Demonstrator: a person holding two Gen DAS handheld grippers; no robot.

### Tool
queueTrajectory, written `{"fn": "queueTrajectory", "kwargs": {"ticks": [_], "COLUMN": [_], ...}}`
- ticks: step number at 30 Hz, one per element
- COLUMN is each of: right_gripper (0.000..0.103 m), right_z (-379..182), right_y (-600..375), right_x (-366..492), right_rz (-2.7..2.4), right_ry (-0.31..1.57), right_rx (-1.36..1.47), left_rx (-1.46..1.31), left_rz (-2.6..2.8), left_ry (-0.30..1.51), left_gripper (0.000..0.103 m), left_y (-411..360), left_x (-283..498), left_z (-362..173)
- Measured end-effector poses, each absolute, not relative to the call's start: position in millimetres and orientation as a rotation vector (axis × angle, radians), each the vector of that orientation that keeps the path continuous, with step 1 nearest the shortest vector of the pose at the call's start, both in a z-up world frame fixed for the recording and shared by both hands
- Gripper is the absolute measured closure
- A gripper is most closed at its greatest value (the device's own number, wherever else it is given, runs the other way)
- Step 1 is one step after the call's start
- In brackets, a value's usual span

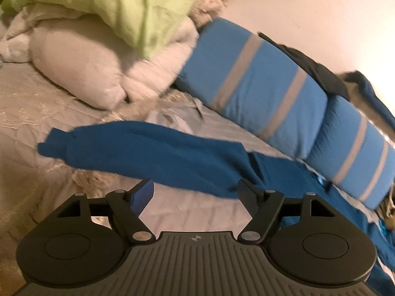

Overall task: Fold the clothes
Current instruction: 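Move the left tool down to the sleeve cuff nearest it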

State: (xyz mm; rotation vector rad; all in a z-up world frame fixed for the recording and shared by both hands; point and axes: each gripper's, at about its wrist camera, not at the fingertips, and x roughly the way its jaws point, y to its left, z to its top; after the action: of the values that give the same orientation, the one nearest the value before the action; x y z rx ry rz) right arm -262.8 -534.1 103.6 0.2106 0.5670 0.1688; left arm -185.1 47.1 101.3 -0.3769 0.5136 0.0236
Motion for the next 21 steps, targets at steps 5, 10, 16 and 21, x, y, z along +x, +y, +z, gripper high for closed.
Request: {"fn": "queueTrajectory", "kwargs": {"ticks": [5, 10, 16, 21], "right_gripper": [0.000, 0.000, 0.001, 0.001], "right_z": [87, 72, 54, 47], "right_y": [-511, -487, -456, -451], "right_x": [-242, -216, -197, -200], "right_rz": [0.239, 0.306, 0.352, 0.365], "right_ry": [0.603, 0.644, 0.697, 0.711], "right_rx": [0.192, 0.185, 0.140, 0.147], "left_rx": [-0.469, -0.501, -0.550, -0.592], "left_rz": [0.054, 0.099, 0.163, 0.216], "left_ry": [0.532, 0.517, 0.497, 0.479], "left_gripper": [0.029, 0.028, 0.028, 0.029], "left_y": [74, 95, 121, 142], "left_x": [-192, -210, -213, -215], "left_z": [92, 89, 80, 72]}}
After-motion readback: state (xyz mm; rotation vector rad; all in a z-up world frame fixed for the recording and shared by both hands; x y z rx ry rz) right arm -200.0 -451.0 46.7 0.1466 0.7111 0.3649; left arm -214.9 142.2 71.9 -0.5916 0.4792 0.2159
